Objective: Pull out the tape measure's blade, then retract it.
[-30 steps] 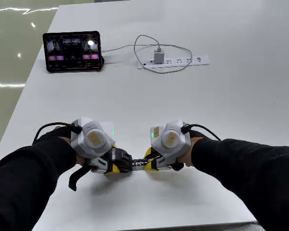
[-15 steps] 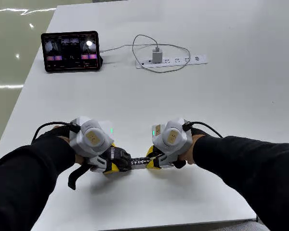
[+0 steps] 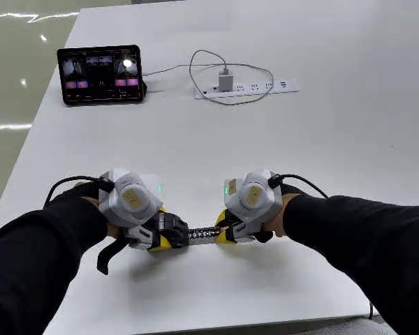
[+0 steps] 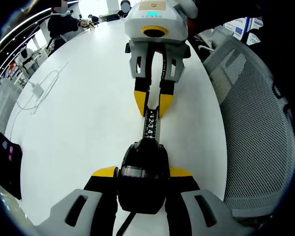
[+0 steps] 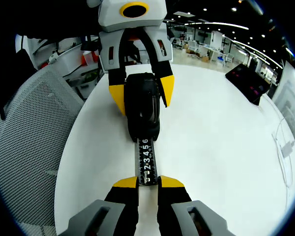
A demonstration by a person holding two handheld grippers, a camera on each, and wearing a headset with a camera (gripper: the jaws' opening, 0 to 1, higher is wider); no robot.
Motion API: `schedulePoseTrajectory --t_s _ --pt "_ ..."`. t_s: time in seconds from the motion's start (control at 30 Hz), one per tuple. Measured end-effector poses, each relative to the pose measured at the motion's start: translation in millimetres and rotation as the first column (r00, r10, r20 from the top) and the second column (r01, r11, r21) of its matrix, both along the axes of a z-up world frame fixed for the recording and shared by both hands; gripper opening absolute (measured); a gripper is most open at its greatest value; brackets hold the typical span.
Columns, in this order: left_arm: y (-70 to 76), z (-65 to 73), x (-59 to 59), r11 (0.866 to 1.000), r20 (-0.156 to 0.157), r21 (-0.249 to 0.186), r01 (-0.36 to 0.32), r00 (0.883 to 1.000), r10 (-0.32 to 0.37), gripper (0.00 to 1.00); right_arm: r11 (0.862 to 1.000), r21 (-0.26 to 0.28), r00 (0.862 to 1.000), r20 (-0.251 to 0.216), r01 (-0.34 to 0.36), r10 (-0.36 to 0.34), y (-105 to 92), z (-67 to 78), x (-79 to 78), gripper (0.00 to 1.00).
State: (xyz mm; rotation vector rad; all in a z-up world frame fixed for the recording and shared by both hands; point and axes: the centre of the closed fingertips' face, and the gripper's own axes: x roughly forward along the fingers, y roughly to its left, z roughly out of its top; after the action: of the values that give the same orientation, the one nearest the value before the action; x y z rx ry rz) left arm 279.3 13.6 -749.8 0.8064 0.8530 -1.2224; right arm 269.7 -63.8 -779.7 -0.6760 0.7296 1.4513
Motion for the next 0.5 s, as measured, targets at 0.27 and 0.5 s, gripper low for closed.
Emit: schedulePoseTrajectory --t_s 0.27,0.5 --pt "0.0 0.0 -0.1 1.0 0.002 -0.002 0.001 1.0 -0.001 0.31 1.0 -0.003 1.0 0.0 0.003 -0.003 -3.4 -0.4 1.0 0.1" --pt "-0.1 0.2 -0.1 1.0 0.003 -0.006 0.0 1.0 0.0 0.31 1.0 -0.006 1.0 0.001 0.0 0.0 -7.6 -1.2 1.5 0.1"
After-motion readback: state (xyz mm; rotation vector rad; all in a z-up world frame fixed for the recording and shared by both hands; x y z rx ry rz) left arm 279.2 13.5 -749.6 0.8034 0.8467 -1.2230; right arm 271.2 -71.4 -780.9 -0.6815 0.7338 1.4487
